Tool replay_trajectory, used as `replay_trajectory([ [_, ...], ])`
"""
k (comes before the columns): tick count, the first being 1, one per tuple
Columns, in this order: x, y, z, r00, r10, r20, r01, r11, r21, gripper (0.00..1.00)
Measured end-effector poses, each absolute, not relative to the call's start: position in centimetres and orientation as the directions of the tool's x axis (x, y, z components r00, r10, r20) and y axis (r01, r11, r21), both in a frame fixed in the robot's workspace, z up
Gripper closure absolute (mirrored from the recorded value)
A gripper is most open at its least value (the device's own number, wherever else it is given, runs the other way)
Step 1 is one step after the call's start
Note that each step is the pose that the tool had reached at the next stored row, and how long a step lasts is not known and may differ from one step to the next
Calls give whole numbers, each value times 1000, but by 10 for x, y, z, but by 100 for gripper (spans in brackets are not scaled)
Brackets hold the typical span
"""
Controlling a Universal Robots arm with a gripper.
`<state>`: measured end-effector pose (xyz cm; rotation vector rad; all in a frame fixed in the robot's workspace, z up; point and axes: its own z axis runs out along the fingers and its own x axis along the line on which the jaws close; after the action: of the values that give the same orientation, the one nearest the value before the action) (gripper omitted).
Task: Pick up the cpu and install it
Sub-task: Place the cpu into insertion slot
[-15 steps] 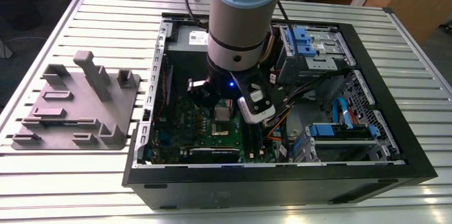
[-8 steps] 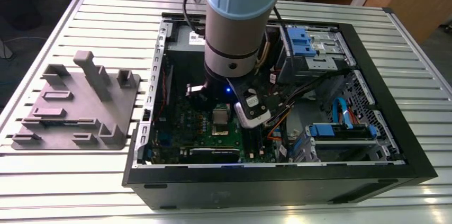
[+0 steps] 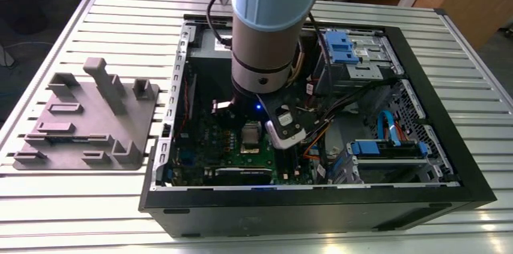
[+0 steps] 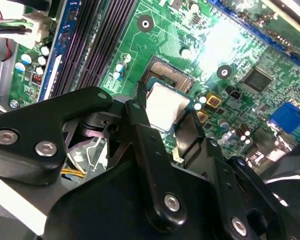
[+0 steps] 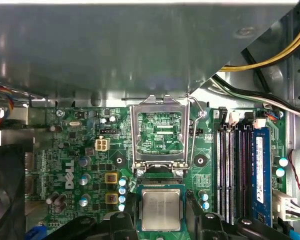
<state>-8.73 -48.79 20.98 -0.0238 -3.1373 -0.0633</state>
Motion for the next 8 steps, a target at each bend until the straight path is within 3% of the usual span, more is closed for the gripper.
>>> replay_trajectory([
  [8,-87,-493,201,-1000,15,3,15,999,40,53],
])
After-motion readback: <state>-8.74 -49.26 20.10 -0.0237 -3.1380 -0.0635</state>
